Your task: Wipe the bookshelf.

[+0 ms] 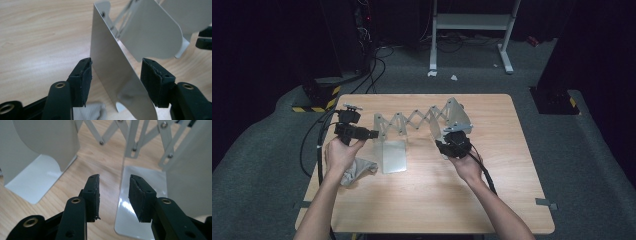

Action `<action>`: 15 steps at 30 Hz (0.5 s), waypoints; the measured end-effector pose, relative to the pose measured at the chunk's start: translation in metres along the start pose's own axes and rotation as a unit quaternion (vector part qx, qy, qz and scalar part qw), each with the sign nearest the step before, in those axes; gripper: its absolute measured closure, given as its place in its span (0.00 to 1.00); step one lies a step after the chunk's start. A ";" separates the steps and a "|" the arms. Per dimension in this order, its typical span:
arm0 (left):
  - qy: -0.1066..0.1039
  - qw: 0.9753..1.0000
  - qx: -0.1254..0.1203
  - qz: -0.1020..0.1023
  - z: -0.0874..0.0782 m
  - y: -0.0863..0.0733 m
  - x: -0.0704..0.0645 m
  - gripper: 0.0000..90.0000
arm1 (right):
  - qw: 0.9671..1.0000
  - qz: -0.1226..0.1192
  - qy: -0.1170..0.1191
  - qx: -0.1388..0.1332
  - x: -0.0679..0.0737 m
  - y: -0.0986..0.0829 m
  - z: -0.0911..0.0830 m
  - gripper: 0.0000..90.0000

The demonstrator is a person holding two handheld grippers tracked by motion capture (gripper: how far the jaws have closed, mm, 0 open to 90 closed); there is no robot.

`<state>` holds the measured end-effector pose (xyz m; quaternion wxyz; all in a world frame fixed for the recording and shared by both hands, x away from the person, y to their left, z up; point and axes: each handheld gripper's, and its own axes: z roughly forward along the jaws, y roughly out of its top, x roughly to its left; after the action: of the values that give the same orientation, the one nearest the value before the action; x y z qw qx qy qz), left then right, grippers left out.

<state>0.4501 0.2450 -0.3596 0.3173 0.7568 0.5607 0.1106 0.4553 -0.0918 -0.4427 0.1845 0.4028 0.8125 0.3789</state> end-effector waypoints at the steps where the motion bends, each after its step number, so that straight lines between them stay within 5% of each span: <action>1: -0.004 1.000 -0.002 -0.003 0.001 0.004 0.002 0.48 | 1.000 0.000 0.000 0.004 0.001 0.002 0.002 0.68; 10: 0.017 1.000 -0.006 -0.015 0.024 0.034 0.016 0.50 | 1.000 0.011 -0.023 0.014 0.003 0.011 0.015 0.76; 15: 0.020 1.000 0.012 -0.006 0.036 0.038 0.015 0.64 | 0.999 0.012 -0.035 0.010 0.000 0.011 0.014 0.86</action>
<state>0.5041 0.2392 -0.3673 0.2976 0.7547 0.5729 0.1171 0.4694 -0.0805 -0.4436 0.2046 0.4273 0.8044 0.3584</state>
